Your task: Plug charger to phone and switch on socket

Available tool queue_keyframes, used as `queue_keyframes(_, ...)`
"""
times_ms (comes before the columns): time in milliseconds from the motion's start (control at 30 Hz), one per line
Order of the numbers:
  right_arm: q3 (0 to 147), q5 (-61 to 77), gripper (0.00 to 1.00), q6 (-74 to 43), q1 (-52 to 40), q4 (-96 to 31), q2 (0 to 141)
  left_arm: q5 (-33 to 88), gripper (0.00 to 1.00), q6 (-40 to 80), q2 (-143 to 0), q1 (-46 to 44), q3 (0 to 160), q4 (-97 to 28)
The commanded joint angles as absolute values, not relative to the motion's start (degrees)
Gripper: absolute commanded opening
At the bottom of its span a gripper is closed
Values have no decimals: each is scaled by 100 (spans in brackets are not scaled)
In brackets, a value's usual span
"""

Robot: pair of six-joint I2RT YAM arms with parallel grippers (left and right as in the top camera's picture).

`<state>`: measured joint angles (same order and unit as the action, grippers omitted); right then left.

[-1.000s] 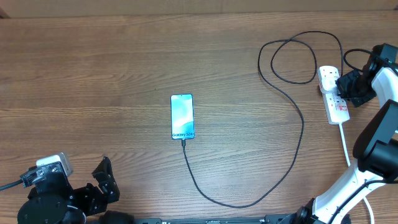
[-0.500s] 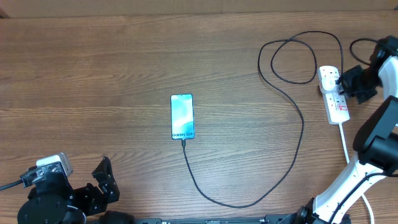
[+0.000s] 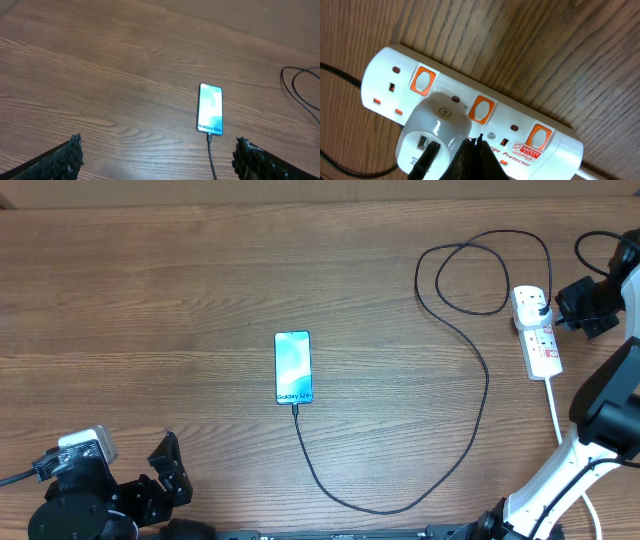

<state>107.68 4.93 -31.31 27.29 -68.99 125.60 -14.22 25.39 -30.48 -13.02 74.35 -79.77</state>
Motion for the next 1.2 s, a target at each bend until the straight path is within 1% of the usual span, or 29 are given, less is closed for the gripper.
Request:
queue_keyframes(0, 10840, 460, 4, -2987, 2740, -6890, 12873, -1518, 100, 2617, -2976, -1267, 7428, -7972)
queue_keyframes(833, 10842, 637, 4, -2991, 2718, -6696, 13021, -1518, 100, 2617, -2976, -1267, 7428, -7970)
queue_keyframes(1000, 10838, 915, 4, -2790, 2574, -6702, 13378, -1518, 100, 2617, -2976, -1267, 7428, -7972)
queue_keyframes(1167, 10855, 902, 4, -2689, 2410, -6812, 13417, -1516, 100, 2617, -2976, -1267, 7428, -7972)
